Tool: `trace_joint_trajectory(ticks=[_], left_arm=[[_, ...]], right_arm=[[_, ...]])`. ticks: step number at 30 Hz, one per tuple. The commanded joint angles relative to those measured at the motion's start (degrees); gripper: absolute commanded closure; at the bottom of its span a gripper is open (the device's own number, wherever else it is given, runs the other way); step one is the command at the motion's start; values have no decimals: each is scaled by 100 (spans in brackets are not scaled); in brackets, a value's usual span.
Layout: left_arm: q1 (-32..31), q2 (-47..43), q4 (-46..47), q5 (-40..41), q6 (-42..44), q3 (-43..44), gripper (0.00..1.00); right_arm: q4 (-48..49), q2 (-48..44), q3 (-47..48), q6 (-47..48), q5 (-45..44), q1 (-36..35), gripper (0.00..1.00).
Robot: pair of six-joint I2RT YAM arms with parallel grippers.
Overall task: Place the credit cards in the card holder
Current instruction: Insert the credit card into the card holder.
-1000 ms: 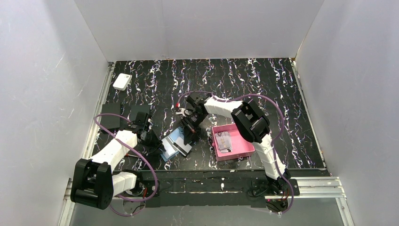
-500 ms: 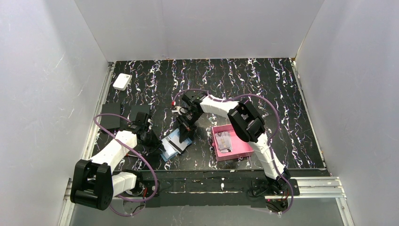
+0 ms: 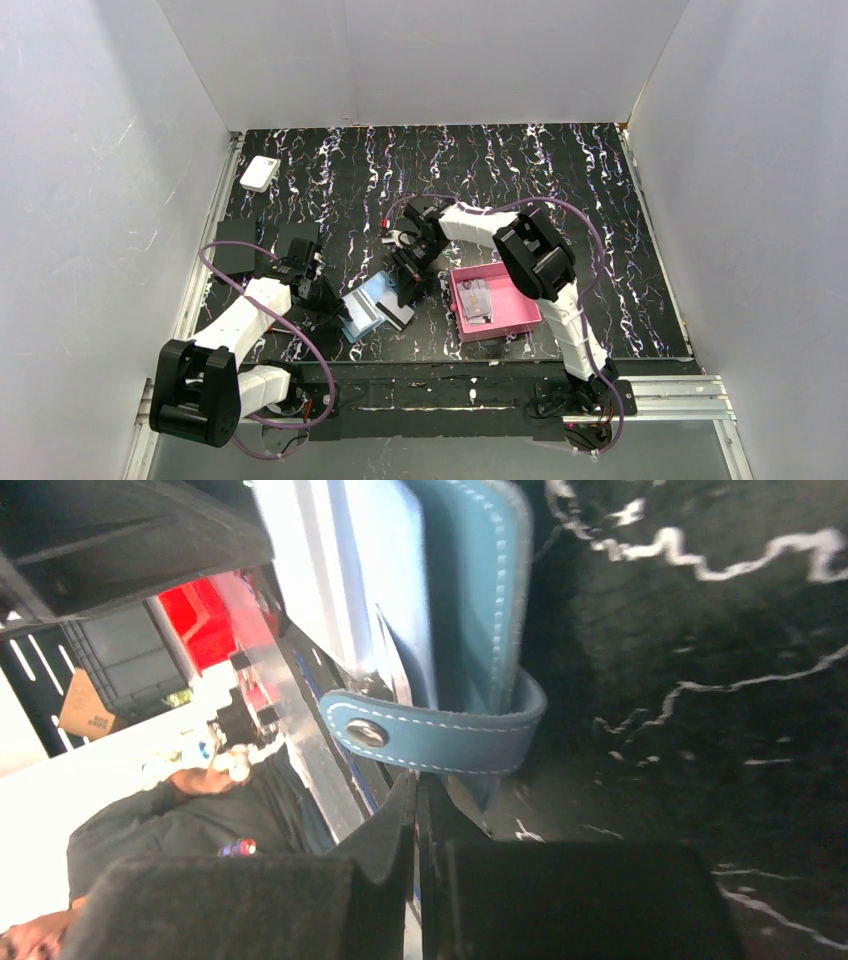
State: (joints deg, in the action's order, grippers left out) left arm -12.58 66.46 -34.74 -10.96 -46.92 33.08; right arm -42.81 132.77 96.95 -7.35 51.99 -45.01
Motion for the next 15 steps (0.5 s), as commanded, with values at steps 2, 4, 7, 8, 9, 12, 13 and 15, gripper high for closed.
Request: trace_joint_trajectory(ticks=[2, 4, 7, 8, 9, 12, 13, 15], left_arm=[[31, -234, -456, 245, 187, 98, 72], [28, -420, -703, 213, 205, 385, 69], [27, -654, -1033, 262, 246, 798, 62], [32, -690, -1122, 226, 253, 925, 61], [31, -733, -1217, 138, 278, 1053, 60], [36, -951, -1254, -230, 358, 1283, 55], [36, -1064, -1177, -345, 404, 1291, 52], [36, -1132, -1013, -622, 522, 1229, 49]], right_arm=[[1386, -893, -771, -722, 242, 14, 99], [2009, -1104, -1044, -1157, 332, 32, 99], [2731, -1351, -1338, -1697, 419, 52, 99], [2888, -1424, -1407, -1836, 458, 66, 99], [3021, -1500, -1489, -1943, 479, 85, 99], [3498, -1816, -1788, -2292, 421, 149, 99], [3481, -1849, -1816, -2305, 399, 155, 99], [2854, -1731, -1620, -1965, 362, 157, 99]])
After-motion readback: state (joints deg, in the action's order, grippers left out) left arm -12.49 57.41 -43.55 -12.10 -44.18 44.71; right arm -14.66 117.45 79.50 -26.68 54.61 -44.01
